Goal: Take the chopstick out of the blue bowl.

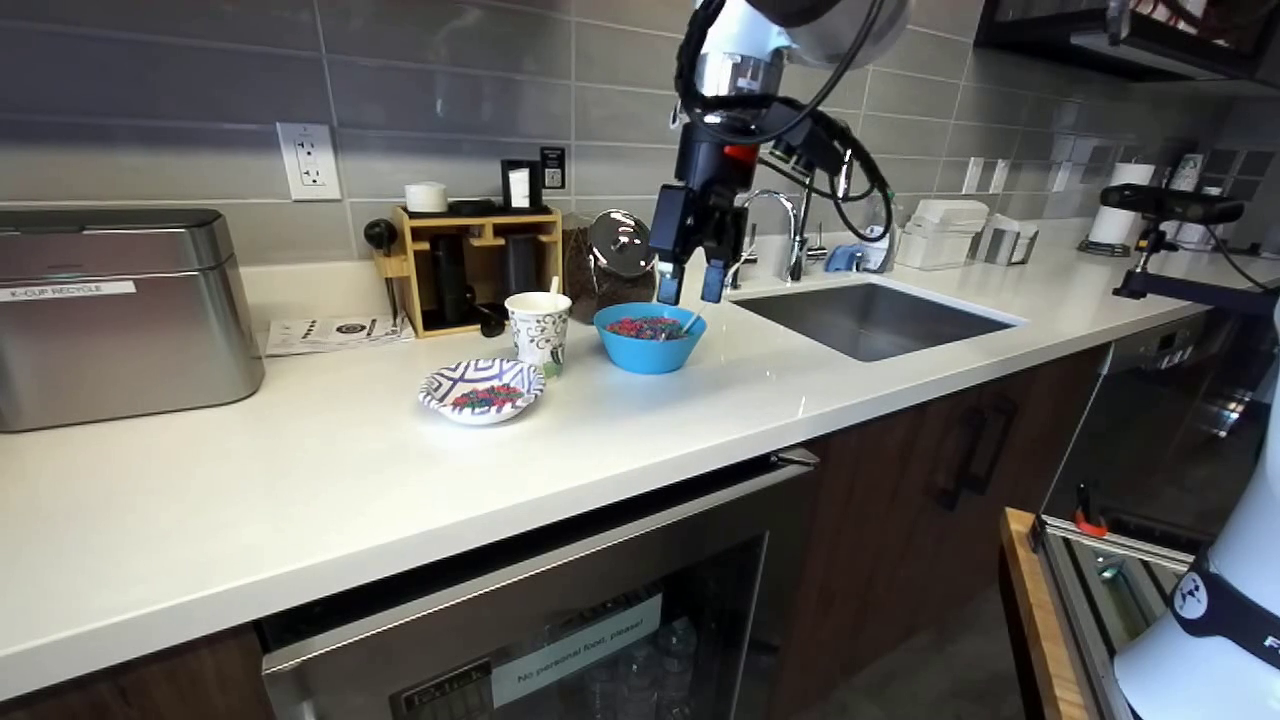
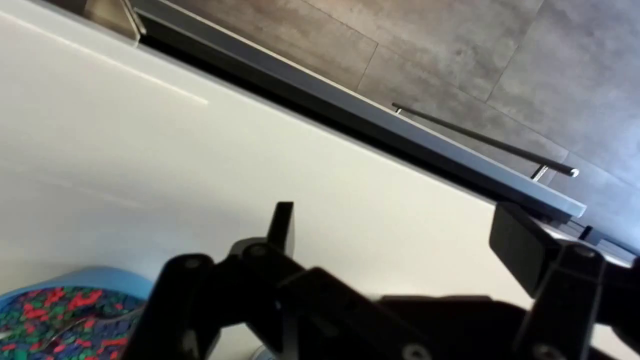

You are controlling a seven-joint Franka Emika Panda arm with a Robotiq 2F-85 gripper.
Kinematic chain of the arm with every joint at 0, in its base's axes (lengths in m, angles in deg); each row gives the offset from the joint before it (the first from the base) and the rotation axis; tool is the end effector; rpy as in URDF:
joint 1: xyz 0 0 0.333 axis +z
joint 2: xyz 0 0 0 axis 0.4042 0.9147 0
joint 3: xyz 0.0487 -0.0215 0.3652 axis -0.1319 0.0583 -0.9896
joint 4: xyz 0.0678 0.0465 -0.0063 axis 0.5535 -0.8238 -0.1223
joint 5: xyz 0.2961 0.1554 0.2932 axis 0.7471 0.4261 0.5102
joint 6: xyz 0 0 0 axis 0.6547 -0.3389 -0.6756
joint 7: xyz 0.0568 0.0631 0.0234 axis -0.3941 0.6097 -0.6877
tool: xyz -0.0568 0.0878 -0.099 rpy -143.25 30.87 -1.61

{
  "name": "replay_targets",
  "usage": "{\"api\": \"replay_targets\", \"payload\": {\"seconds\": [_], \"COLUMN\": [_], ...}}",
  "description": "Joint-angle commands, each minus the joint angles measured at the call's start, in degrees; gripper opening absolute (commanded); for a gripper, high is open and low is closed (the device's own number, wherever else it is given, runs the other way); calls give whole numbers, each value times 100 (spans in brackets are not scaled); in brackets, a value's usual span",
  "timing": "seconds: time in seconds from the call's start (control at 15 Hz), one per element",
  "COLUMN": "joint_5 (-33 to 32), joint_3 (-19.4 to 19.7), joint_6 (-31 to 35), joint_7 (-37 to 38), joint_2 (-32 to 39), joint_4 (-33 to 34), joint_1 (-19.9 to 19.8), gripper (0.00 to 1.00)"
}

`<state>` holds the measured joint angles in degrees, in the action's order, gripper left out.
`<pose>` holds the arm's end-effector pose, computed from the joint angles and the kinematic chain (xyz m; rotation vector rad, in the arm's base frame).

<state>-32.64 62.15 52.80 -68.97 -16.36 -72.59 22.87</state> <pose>0.5419 -0.0337 0.4277 -2.9594 0.2064 -0.0407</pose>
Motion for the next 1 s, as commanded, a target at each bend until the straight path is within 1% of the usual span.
{"api": "replay_targets", "payload": {"seconds": [0.0, 0.07, 0.2, 0.4, 0.47, 0.53, 0.6, 0.73, 0.87, 0.93], "joint_5": [-847, -1017, -1490, -2293, -2455, -2618, -2271, -2454, -2491, -2339], "joint_3": [-60, -28, 32, 161, 207, 244, 186, 230, 235, 233], "joint_6": [-117, -226, -142, -129, -149, -399, -78, -182, -212, -596], "joint_7": [614, 754, 1101, 1744, 2002, 2311, 1784, 2062, 2145, 1940], "joint_2": [906, 1082, 1366, 1718, 1812, 1881, 1623, 1768, 1819, 1979], "joint_4": [1017, 1237, 1539, 1888, 1977, 2077, 1758, 1898, 1954, 2210], "joint_1": [-167, -190, -242, -257, -250, -219, -275, -266, -257, -301], "gripper": [100, 100, 100, 100, 100, 100, 100, 100, 100, 100]}}
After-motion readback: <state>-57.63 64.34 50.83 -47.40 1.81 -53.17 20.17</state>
